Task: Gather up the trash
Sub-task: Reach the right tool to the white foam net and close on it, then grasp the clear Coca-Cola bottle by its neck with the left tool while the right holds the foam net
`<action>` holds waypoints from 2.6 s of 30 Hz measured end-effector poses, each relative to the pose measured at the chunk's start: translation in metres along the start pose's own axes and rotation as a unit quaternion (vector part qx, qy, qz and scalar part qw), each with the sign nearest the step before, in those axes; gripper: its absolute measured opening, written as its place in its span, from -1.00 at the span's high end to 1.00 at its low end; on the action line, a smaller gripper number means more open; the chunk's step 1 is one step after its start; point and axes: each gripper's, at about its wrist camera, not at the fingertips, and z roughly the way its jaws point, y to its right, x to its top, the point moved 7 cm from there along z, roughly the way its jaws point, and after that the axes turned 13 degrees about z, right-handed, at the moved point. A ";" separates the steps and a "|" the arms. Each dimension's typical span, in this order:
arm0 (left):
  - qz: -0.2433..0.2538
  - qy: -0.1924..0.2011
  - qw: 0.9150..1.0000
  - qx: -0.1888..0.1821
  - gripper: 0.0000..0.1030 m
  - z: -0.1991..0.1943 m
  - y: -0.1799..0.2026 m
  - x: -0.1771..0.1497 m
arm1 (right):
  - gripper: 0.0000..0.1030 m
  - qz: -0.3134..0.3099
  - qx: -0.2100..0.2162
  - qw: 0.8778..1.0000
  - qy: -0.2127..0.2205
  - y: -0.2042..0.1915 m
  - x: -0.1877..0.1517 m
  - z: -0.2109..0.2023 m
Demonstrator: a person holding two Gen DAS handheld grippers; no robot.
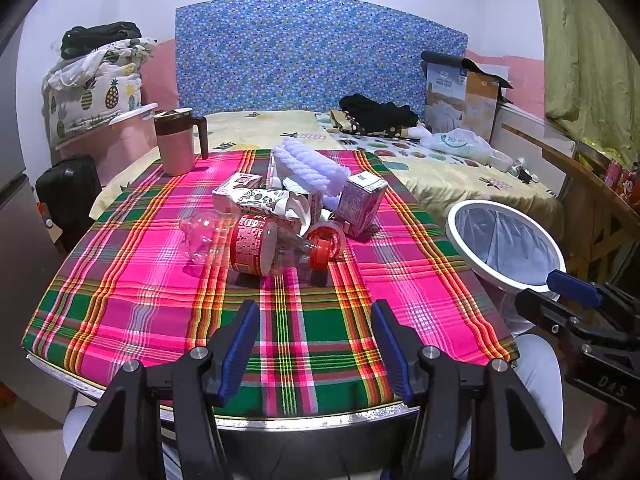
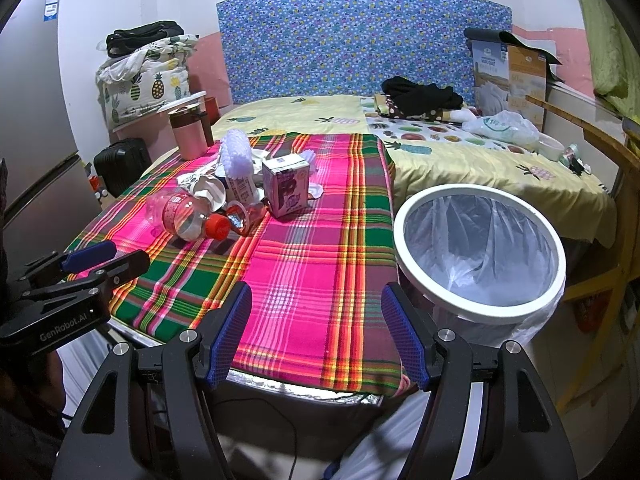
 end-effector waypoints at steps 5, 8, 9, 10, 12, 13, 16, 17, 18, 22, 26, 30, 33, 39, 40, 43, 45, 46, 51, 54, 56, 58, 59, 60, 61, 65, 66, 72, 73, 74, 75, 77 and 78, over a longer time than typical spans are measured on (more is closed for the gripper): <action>0.005 0.002 1.000 0.005 -0.12 -0.001 0.001 0.001 | -0.33 0.001 0.002 1.000 0.000 -0.005 -0.004 0.002; 0.006 -0.003 1.000 0.010 -0.12 0.002 0.000 0.000 | -0.33 0.002 0.001 1.000 -0.001 -0.005 -0.004 0.003; 0.006 -0.004 1.000 0.010 -0.12 0.003 0.000 0.000 | -0.33 0.002 0.001 1.000 -0.002 -0.005 -0.004 0.004; 0.005 -0.005 1.000 0.008 -0.12 0.005 -0.001 -0.001 | -0.33 0.003 0.002 1.000 -0.003 -0.004 -0.003 0.004; 0.003 -0.008 1.000 0.008 -0.12 0.008 -0.002 -0.001 | -0.33 0.004 0.002 1.000 -0.005 -0.004 -0.003 0.005; 0.002 -0.008 1.000 0.007 -0.12 0.009 -0.003 -0.001 | -0.33 0.004 0.003 1.000 -0.005 -0.004 -0.002 0.006; -0.003 -0.012 1.000 0.003 -0.12 0.015 -0.005 -0.001 | -0.33 0.005 0.006 1.000 -0.006 -0.003 0.001 0.008; -0.005 -0.013 1.000 0.002 -0.12 0.016 -0.006 -0.001 | -0.33 0.004 0.007 1.000 -0.007 -0.003 0.001 0.010; -0.009 -0.014 1.000 -0.002 -0.12 0.019 -0.008 -0.001 | -0.33 0.004 0.009 1.000 -0.008 -0.003 0.002 0.011; -0.024 -0.018 1.000 0.001 -0.12 0.028 -0.019 0.000 | -0.33 0.002 0.016 1.000 -0.015 -0.005 0.005 0.020; -0.044 -0.021 0.999 0.007 -0.12 0.039 -0.035 0.004 | -0.33 0.002 0.023 0.999 -0.022 -0.008 0.009 0.029; -0.070 -0.022 0.997 0.005 -0.12 0.051 -0.052 0.010 | -0.33 -0.002 0.028 0.999 -0.026 -0.012 0.014 0.038; -0.093 -0.021 0.995 0.009 -0.12 0.062 -0.064 0.019 | -0.33 -0.005 0.029 0.999 -0.028 -0.014 0.017 0.043; -0.127 -0.018 0.991 0.024 -0.23 0.083 -0.085 0.032 | -0.33 -0.012 0.036 0.999 -0.026 -0.021 0.029 0.054; -0.134 -0.020 0.990 0.027 -0.24 0.086 -0.089 0.032 | -0.33 -0.014 0.040 0.999 -0.024 -0.023 0.033 0.056; -0.164 -0.031 0.986 0.024 -0.25 0.095 -0.099 0.028 | -0.33 -0.021 0.051 0.998 -0.017 -0.032 0.043 0.063; -0.176 -0.032 0.984 0.021 -0.25 0.100 -0.103 0.028 | -0.33 -0.024 0.063 0.998 -0.015 -0.040 0.050 0.068; -0.179 -0.032 0.983 0.021 -0.25 0.100 -0.105 0.028 | -0.33 -0.026 0.069 0.997 -0.013 -0.044 0.054 0.070; -0.196 -0.033 0.980 0.008 -0.27 0.106 -0.112 0.026 | -0.33 -0.041 0.104 0.994 -0.011 -0.069 0.071 0.086; -0.203 -0.034 0.979 0.003 -0.27 0.107 -0.116 0.022 | -0.31 -0.053 0.114 0.992 -0.011 -0.082 0.076 0.100; -0.209 -0.036 0.977 -0.005 -0.27 0.108 -0.118 0.018 | -0.21 -0.056 0.116 0.991 -0.024 -0.086 0.076 0.112; -0.215 -0.035 0.976 -0.012 -0.28 0.108 -0.119 0.016 | -0.13 -0.048 0.130 0.989 -0.047 -0.089 0.073 0.123; -0.218 -0.035 0.975 -0.016 -0.28 0.109 -0.118 0.015 | -0.05 -0.048 0.132 0.989 -0.054 -0.091 0.073 0.128; -0.222 -0.035 0.974 -0.021 -0.28 0.109 -0.117 0.015 | 0.24 -0.051 0.132 0.988 -0.061 -0.093 0.071 0.131; -0.224 -0.035 0.973 -0.027 -0.28 0.110 -0.117 0.014 | 0.40 -0.054 0.135 0.987 -0.065 -0.094 0.070 0.133; -0.236 -0.036 0.970 -0.045 -0.36 0.115 -0.111 0.017 | 0.47 -0.051 0.141 0.987 -0.064 -0.091 0.070 0.122; -0.239 -0.038 0.969 -0.046 -0.39 0.117 -0.109 0.019 | 0.48 -0.049 0.141 0.987 -0.062 -0.090 0.070 0.119; -0.258 -0.048 0.964 -0.039 -0.56 0.127 -0.100 0.023 | 0.48 -0.033 0.134 0.989 -0.042 -0.072 0.073 0.096; -0.257 -0.051 0.964 -0.037 -0.57 0.131 -0.098 0.024 | 0.48 -0.033 0.132 0.990 -0.040 -0.072 0.074 0.097; -0.250 -0.059 0.966 -0.030 -0.57 0.136 -0.095 0.024 | 0.48 -0.032 0.129 0.990 -0.038 -0.070 0.074 0.096; -0.247 -0.067 0.966 -0.029 -0.58 0.140 -0.092 0.023 | 0.48 -0.030 0.127 0.991 -0.037 -0.068 0.073 0.094; -0.249 -0.071 0.965 -0.035 -0.58 0.144 -0.090 0.023 | 0.48 -0.027 0.124 0.991 -0.037 -0.063 0.071 0.092; -0.242 -0.073 0.967 -0.029 -0.58 0.145 -0.088 0.025 | 0.48 -0.024 0.123 0.991 -0.037 -0.061 0.070 0.092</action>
